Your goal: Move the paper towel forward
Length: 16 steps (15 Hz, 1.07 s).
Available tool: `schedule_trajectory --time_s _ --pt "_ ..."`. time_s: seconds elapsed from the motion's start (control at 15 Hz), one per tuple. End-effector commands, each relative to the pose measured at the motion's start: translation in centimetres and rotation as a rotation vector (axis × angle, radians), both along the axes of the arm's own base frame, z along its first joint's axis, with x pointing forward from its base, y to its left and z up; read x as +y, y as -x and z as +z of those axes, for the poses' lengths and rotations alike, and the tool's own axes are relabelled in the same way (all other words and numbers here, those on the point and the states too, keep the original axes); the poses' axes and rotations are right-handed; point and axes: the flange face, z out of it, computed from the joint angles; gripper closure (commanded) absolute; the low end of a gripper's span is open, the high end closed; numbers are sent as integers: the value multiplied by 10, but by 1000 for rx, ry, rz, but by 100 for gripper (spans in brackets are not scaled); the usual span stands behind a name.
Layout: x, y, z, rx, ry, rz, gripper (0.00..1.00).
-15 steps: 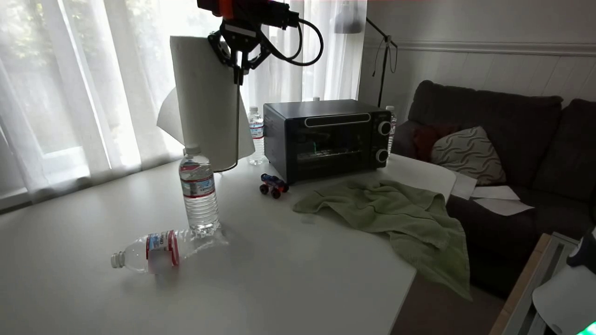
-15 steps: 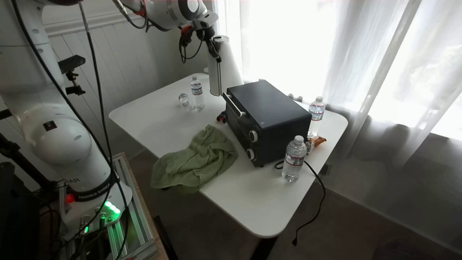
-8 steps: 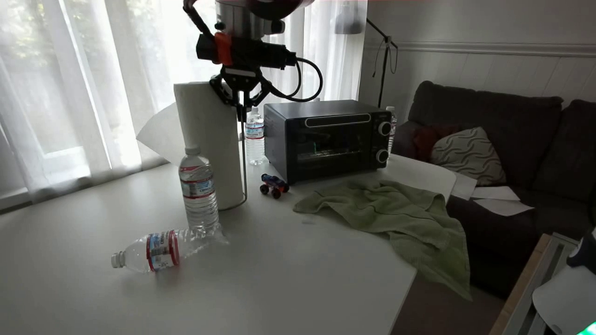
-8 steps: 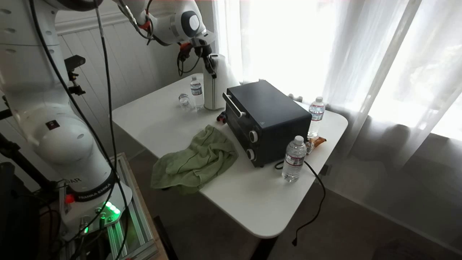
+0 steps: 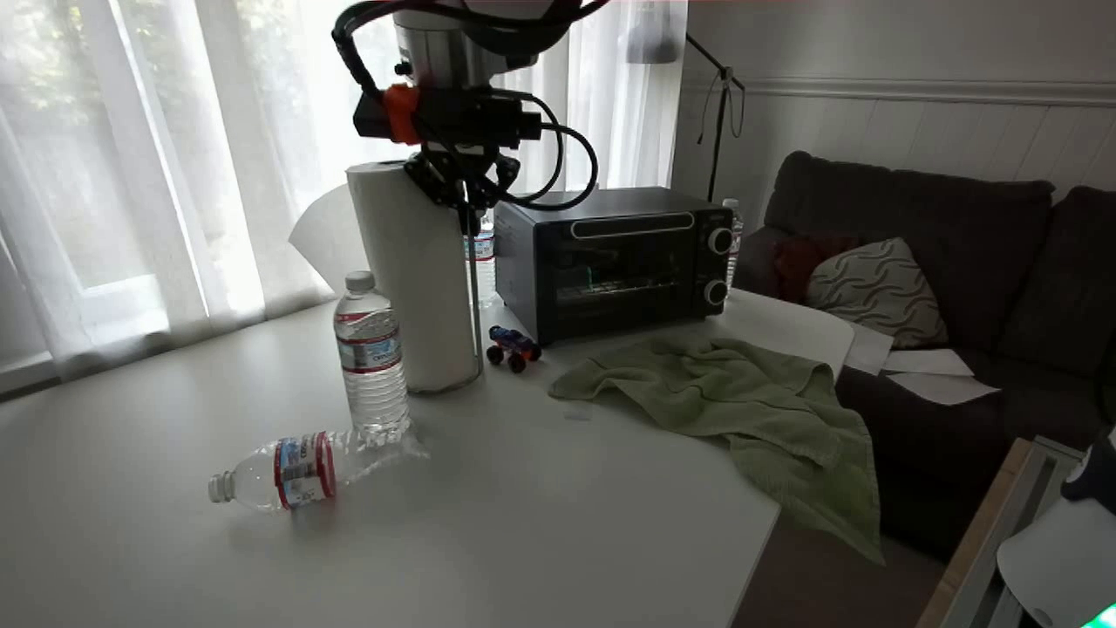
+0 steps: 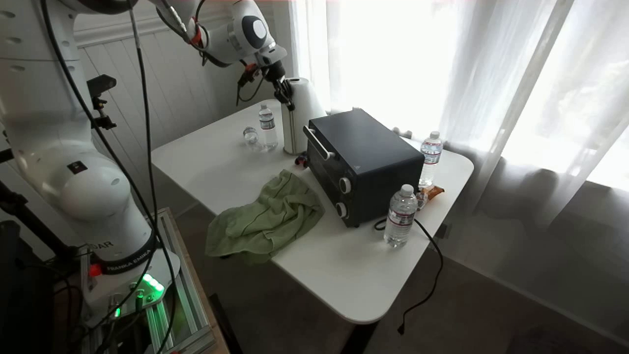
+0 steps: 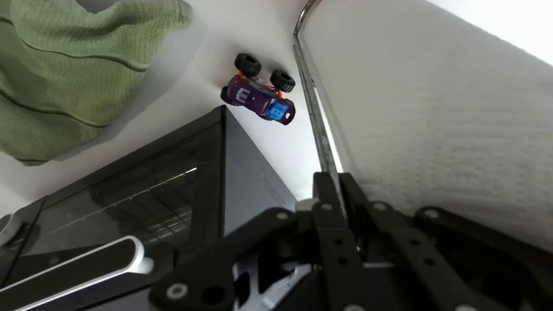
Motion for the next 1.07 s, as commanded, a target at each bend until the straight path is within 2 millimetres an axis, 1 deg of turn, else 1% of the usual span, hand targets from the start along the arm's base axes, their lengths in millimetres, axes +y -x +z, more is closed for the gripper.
schedule_trajectory --time_s 0.0,0.2,0.33,0.47,0.73,0.8,0.87,1.0 --pt "20 30 7 -29 90 -83 98" --pt "41 52 0 -15 97 -132 98" --pt "48 59 -4 -20 80 -171 98" --pt "48 62 -6 -31 48 -201 98" --pt "37 63 -9 -50 -1 -237 98" --pt "35 64 -10 -51 -10 -235 67" --pt "32 64 -11 -53 -18 -228 65" --pt "29 66 -11 -65 -46 -213 53"
